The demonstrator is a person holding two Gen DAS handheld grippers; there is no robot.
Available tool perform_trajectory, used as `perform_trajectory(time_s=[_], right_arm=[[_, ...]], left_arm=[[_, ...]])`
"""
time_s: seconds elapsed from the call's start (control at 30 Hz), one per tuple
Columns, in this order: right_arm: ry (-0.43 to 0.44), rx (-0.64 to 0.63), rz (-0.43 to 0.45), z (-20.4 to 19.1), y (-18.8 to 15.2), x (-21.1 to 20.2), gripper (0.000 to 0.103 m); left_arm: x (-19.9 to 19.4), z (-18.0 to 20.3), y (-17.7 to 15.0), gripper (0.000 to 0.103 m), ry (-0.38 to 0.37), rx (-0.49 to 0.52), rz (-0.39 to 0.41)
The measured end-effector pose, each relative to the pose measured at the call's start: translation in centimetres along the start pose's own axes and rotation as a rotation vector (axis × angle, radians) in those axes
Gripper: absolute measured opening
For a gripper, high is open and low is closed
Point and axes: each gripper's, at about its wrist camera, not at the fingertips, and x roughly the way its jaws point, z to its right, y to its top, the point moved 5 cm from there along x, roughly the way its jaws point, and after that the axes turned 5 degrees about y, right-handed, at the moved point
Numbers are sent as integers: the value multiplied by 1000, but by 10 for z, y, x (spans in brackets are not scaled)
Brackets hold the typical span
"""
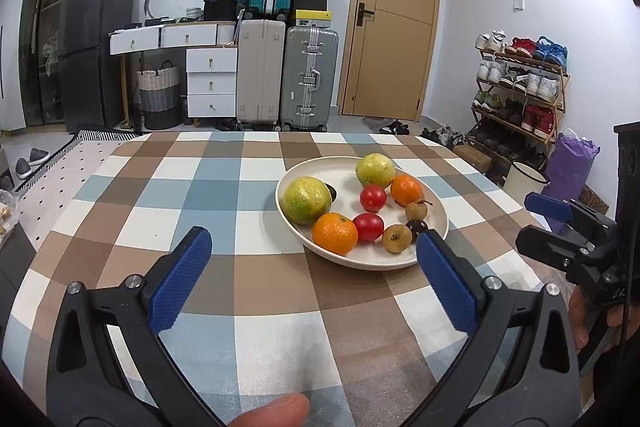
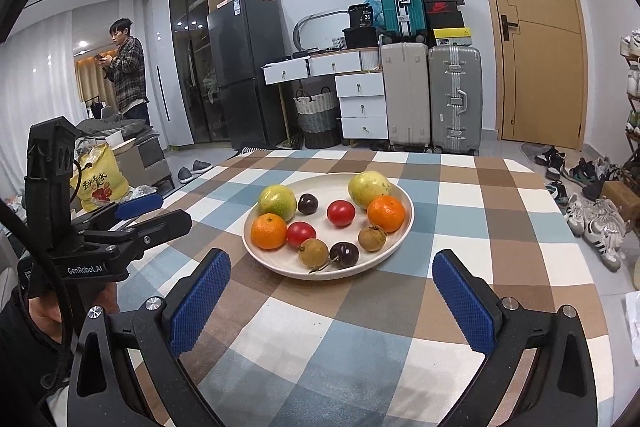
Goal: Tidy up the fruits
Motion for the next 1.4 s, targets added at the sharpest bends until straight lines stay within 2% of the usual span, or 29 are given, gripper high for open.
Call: perform_trajectory(time_s=[1.4], right_arm=[[-4,-13,6,-2,0,-1,103]], left_arm=[[-5,4,3,102,7,19,21]])
